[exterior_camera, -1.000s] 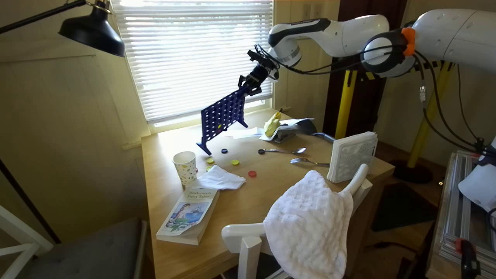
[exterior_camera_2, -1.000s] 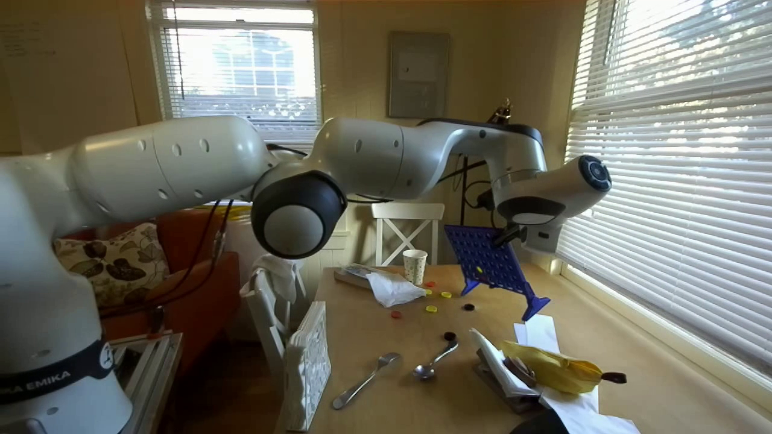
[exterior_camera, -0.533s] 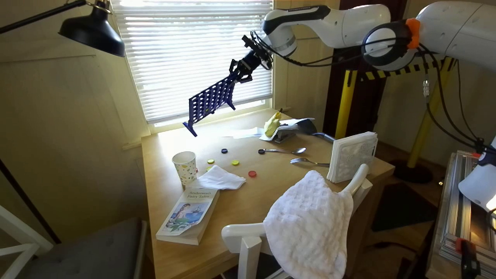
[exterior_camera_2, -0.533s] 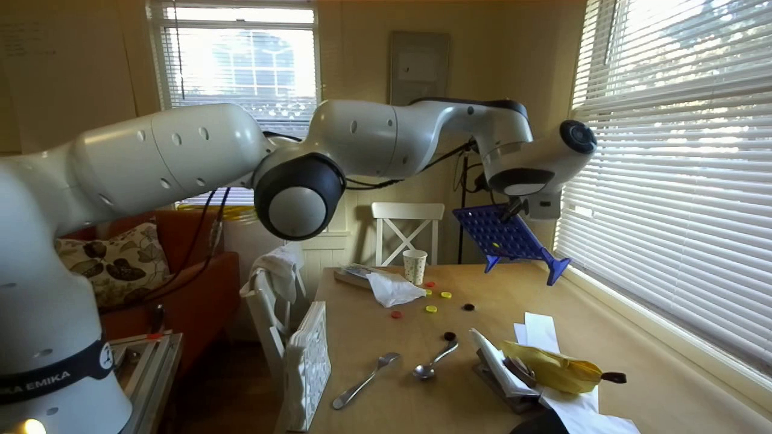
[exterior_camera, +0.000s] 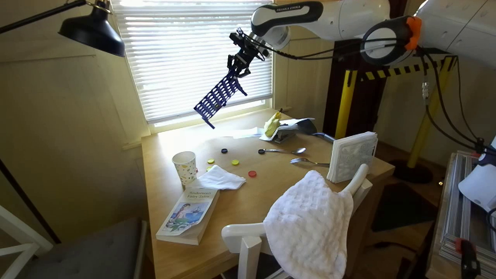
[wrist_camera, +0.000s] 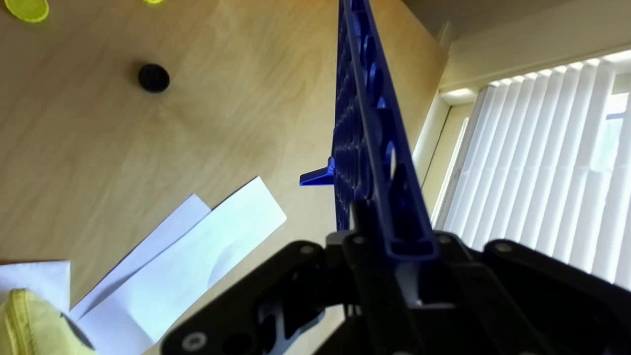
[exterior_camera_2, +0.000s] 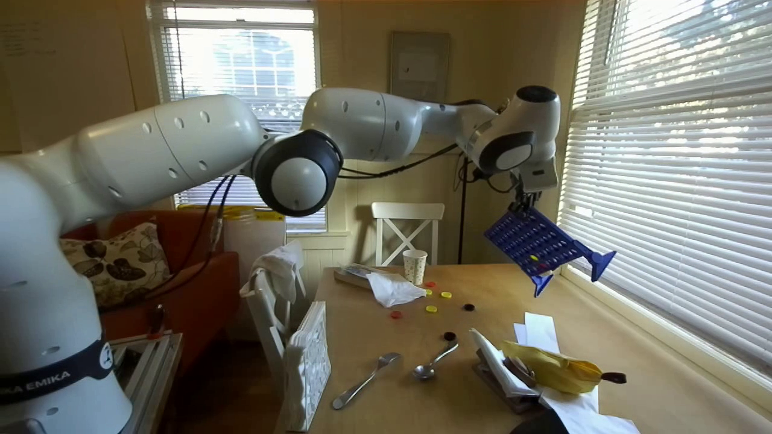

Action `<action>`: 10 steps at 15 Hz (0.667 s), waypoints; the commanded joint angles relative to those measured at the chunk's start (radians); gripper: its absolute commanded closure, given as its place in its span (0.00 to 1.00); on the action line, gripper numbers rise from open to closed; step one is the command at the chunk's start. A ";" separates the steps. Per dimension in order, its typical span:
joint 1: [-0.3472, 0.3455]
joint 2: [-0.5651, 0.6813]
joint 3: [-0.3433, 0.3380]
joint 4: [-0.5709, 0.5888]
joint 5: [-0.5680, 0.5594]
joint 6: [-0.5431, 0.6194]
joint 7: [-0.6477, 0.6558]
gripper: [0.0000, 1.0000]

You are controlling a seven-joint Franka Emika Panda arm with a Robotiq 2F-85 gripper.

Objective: Take out the items in the blue object

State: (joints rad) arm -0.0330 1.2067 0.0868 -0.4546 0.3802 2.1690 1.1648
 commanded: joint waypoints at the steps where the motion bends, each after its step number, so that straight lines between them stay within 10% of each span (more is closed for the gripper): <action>1: 0.048 -0.060 -0.098 -0.018 -0.141 0.001 0.212 0.96; 9: 0.193 -0.144 -0.316 -0.007 -0.453 -0.171 0.630 0.96; 10: 0.154 -0.109 -0.252 0.008 -0.415 -0.112 0.533 0.96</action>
State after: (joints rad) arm 0.1308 1.0956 -0.1929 -0.4533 -0.0107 2.0582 1.6973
